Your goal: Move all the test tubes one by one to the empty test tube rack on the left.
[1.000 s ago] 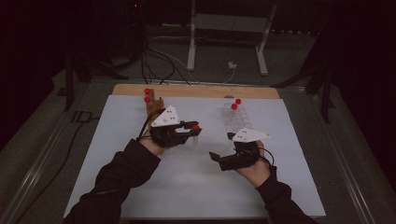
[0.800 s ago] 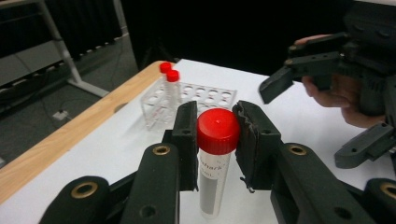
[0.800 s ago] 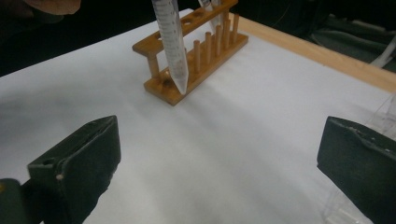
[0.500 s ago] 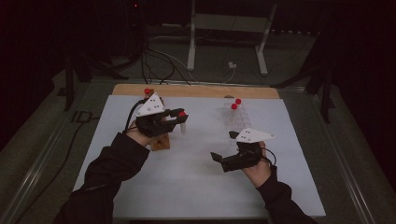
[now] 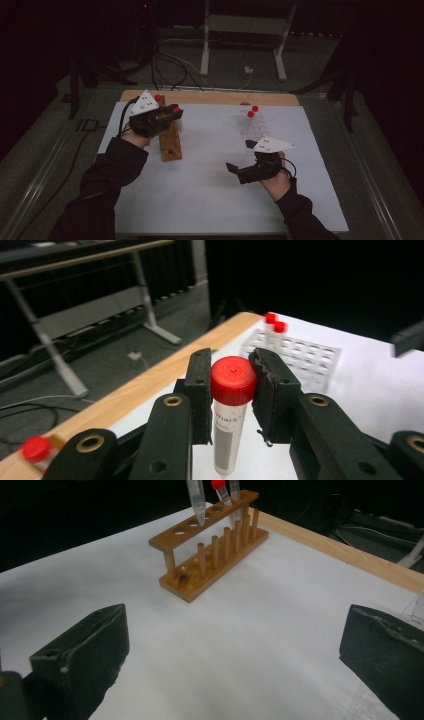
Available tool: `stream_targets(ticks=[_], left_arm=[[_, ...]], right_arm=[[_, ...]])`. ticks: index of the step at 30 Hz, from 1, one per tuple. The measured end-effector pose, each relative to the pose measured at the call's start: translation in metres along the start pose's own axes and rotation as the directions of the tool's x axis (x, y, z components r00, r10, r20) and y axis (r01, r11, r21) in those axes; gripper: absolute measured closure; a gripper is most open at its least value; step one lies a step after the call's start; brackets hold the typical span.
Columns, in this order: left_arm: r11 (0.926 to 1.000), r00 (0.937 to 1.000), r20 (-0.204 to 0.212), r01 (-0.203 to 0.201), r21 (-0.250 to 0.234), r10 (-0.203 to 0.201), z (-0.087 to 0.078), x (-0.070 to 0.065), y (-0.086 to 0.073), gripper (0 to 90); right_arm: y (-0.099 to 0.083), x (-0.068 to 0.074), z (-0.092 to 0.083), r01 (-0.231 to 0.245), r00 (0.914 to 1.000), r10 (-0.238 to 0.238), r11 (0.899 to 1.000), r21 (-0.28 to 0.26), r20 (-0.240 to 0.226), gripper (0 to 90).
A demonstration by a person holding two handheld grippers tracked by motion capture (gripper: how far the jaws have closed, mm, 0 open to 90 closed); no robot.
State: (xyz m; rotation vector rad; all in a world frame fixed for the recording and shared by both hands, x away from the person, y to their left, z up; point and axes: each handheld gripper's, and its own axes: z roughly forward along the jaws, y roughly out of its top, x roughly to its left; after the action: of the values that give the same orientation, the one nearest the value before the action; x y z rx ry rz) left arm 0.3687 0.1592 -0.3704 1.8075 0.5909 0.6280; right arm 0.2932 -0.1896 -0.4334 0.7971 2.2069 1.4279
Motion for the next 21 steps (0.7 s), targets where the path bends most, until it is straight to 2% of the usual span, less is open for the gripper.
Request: stream_targets(ticks=[5,11,17,21], left_arm=[[0.9999,0.9986,-0.052,0.013,-0.004,-0.014,-0.002,0.011,-0.002,71.7],[0.9994,0.9937,-0.107,0.034,-0.007,-0.034,0.000,0.023,-0.007,71.7],[0.9982,0.9833,-0.172,0.058,-0.013,-0.059,0.006,0.036,-0.014,71.7],[0.9971,0.9766,-0.201,0.074,-0.019,-0.076,0.010,0.042,-0.018,71.7]], right_arm=[[0.000,0.000,0.000,0.000,1.0000,0.000,1.000,0.004,-0.004,0.0],[-0.001,0.000,0.001,0.000,1.0000,0.000,1.000,0.005,-0.008,0.0],[-0.001,-0.001,0.001,0.002,0.9999,-0.002,1.000,0.008,-0.010,0.0],[-0.001,-0.001,0.001,0.002,0.9999,-0.002,1.000,0.010,-0.011,0.0]])
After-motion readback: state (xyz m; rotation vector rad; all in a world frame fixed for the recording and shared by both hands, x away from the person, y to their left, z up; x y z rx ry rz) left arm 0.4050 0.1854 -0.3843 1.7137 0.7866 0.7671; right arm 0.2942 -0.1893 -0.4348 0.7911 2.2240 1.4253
